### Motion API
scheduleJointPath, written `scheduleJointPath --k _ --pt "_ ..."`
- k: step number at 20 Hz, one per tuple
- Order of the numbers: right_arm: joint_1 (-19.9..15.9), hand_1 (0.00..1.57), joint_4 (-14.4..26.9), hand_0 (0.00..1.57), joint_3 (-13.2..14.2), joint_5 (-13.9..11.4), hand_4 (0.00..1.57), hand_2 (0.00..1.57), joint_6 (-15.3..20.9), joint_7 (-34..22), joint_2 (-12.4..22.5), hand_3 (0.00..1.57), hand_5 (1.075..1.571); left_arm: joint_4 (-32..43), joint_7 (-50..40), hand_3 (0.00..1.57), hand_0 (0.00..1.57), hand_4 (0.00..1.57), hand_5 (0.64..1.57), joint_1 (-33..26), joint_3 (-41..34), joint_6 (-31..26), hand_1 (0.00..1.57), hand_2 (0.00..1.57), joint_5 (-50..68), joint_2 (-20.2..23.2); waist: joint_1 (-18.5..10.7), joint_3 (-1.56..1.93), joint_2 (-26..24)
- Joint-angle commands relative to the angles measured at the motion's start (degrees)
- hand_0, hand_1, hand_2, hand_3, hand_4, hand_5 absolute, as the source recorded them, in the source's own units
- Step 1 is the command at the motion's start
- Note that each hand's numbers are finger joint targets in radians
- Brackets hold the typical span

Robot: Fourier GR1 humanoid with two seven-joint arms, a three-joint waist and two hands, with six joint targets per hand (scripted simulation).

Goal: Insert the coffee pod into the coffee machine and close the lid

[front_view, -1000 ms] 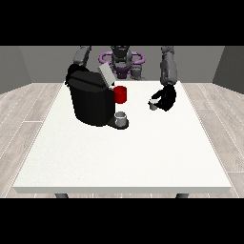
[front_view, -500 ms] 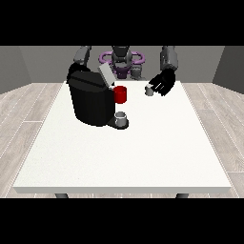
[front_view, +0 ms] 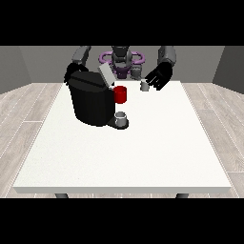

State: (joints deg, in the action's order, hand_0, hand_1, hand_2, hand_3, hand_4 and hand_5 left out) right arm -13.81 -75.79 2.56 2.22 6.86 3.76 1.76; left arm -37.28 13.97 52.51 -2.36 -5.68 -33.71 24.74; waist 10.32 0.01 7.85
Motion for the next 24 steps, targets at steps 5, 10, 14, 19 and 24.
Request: scheduleJointPath --k 5,10,14,19,24 --pt "-2.4 0.0 -1.5 0.0 -1.5 -0.5 0.53 0.0 -0.1 1.1 -1.0 0.0 1.571 0.6 -6.3 1.24 1.25 0.51 1.571 9.5 -3.9 -2.0 1.25 1.29 0.8 3.1 4.1 0.0 2.4" --pt "-6.3 0.0 -1.0 0.0 -2.1 -2.2 0.51 0.0 2.2 -0.1 -0.8 0.0 1.571 0.0 -7.0 1.22 1.26 0.47 1.571 13.3 -4.0 -0.5 1.26 1.29 0.4 1.3 4.6 0.01 5.8" --pt "-4.9 0.0 -1.5 0.0 -2.3 -1.9 0.5 0.0 2.0 -1.0 -0.9 0.0 1.571 1.0 -9.7 1.28 1.28 0.52 1.571 15.3 -4.1 -3.0 1.28 1.34 0.0 2.1 6.1 0.02 4.5" --pt "-7.0 0.0 -3.8 0.0 -1.7 -2.4 0.48 0.0 4.5 -2.7 -1.2 0.0 1.571 1.4 -7.3 1.24 1.26 0.49 1.571 14.4 -3.8 -1.2 1.26 1.3 -1.0 1.5 6.7 -0.01 5.6" --pt "-5.3 0.0 -3.9 0.0 -1.8 -2.8 0.52 0.0 3.4 -1.0 -0.3 0.0 1.571 1.8 -6.0 1.23 1.31 0.49 1.571 14.0 -4.0 -1.1 1.31 1.33 -1.2 1.4 6.8 0.0 6.4"
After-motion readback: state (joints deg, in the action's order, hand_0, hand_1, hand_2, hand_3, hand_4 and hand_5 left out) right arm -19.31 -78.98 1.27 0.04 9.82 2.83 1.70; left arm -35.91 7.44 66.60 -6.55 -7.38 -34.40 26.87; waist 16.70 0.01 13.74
